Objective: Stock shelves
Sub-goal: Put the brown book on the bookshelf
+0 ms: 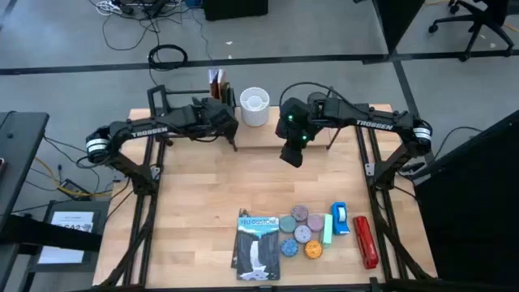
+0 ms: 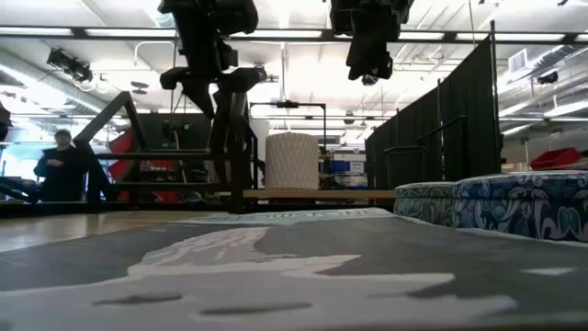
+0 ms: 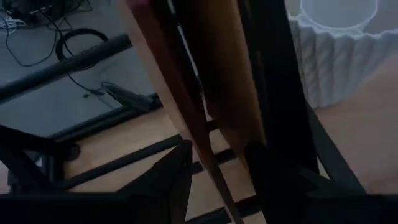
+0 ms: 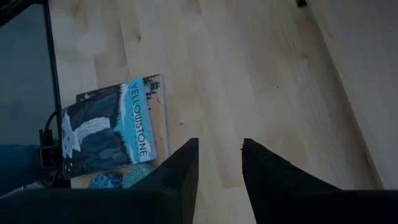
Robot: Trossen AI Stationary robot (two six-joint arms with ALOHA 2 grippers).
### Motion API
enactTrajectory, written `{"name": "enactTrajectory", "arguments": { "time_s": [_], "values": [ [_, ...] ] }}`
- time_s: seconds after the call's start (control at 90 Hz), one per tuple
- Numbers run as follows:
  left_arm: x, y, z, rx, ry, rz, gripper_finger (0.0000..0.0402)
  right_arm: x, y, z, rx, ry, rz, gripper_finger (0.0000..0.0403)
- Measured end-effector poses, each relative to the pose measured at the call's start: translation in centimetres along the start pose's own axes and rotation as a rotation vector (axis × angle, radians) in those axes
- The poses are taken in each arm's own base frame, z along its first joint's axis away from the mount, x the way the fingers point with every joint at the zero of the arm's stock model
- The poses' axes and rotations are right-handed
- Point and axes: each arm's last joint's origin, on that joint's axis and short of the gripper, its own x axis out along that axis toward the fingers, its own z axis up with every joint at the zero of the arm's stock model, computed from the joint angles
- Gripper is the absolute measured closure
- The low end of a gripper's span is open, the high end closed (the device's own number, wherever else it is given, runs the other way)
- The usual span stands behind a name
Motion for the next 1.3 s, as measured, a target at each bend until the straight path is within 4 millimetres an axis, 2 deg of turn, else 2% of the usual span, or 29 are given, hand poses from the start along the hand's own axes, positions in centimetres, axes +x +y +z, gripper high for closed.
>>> {"name": "enactTrajectory", "arguments": {
  "time_s": [0.578, 0.811, 1.044, 1.167, 1.3],
  "values": [
    [-3.0, 1.0, 2.1, 0.145, 0.031, -0.001, 0.0247, 0.0, 0.0, 0.0, -0.001, -0.001, 0.0, 0.0312],
    [-5.1, 1.9, 3.3, 0.16, 0.072, -0.013, 0.0248, 0.0, 0.0, 0.0, -0.001, -0.001, 0.0, 0.0312],
    [-7.2, 3.6, 3.4, 0.042, 0.194, 0.02, 0.0251, 0.0, 0.0, 0.0, -0.001, 0.0, 0.0, 0.0312],
    [-6.6, 4.8, 2.6, 0.031, 0.313, 0.11, 0.0278, 0.0, 0.0, 0.0, -0.001, 0.0, 0.0, 0.0312],
    [-4.3, 5.6, 3.0, 0.052, 0.29, 0.16, 0.0352, 0.0, 0.0, 0.0, -0.002, -0.002, 0.001, 0.0312]
  ]
}}
